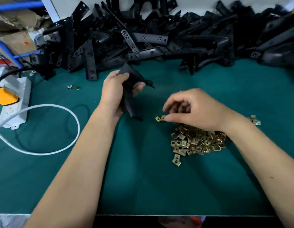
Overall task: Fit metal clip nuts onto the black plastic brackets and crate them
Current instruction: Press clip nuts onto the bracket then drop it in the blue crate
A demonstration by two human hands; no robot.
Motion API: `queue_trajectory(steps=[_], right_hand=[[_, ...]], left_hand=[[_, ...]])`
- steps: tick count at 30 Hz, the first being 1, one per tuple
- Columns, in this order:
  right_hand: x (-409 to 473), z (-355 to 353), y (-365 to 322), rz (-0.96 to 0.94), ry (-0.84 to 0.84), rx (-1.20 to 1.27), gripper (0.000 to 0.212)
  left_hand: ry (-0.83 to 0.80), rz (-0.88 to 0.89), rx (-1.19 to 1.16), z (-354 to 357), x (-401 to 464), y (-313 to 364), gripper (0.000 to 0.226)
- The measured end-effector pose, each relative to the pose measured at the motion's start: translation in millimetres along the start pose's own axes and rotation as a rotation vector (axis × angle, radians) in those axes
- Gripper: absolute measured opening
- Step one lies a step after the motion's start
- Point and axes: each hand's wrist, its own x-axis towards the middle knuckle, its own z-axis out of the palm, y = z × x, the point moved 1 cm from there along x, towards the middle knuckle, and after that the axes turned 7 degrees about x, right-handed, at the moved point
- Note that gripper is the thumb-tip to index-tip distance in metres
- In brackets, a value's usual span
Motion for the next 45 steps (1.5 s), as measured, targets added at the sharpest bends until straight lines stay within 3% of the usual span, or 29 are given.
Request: queue_trajectory(steps=[2,4,7,12,16,20,23,30,36,45], right_hand=[[-5.9,-4.5,3.6,0.026,-0.142,-0.029,0.011],[-9.4,-4.3,1.8,0.041,-0.236,-0.04,0.017],[-11.6,0.1,-0.3,0.042,-0.288,-0.149,0.028],[-13.1,1.0,-2.0,0.074,-0.343,-0.184,0.013],[-9.3,-5.0,3.1,0.043,-0.165,-0.095,0.01],[-4.3,-9.1,11.4,0.019,0.161,0.301,0.007],[-1.2,-3.6,14.7,0.024,0.37,0.601,0.007],[2.0,9.8,15.4,0.011,0.377,0.718,0.026],[2.2,8.1,17.3,0.025,0.415,0.763,0.018],[1.2,11.0,14.3,0.043,0.439,0.788,0.018]], left_hand=[[-0.109,-0.051,0.024,3.2,-1.8,-4.8,0.008],[-0.187,-0.069,0.04,4.9,-4.4,-8.6,0.014],[-0.306,-0.064,0.06,2.7,-9.4,-10.4,0.023],[-0.455,-0.118,0.086,2.3,-16.9,-9.2,0.021],[-0.504,-0.147,0.083,3.6,-17.8,-10.7,0.013],[-0.56,-0.099,0.188,1.9,-18.0,-14.7,0.029],[-0.654,-0.071,0.23,4.9,-21.5,-17.3,0.028],[-0.713,-0.062,0.236,14.5,-28.4,-23.7,0.044],[-0.719,-0.044,0.275,14.6,-26.2,-24.4,0.025],[-0.729,-0.038,0.347,15.5,-25.6,-24.5,0.019]])
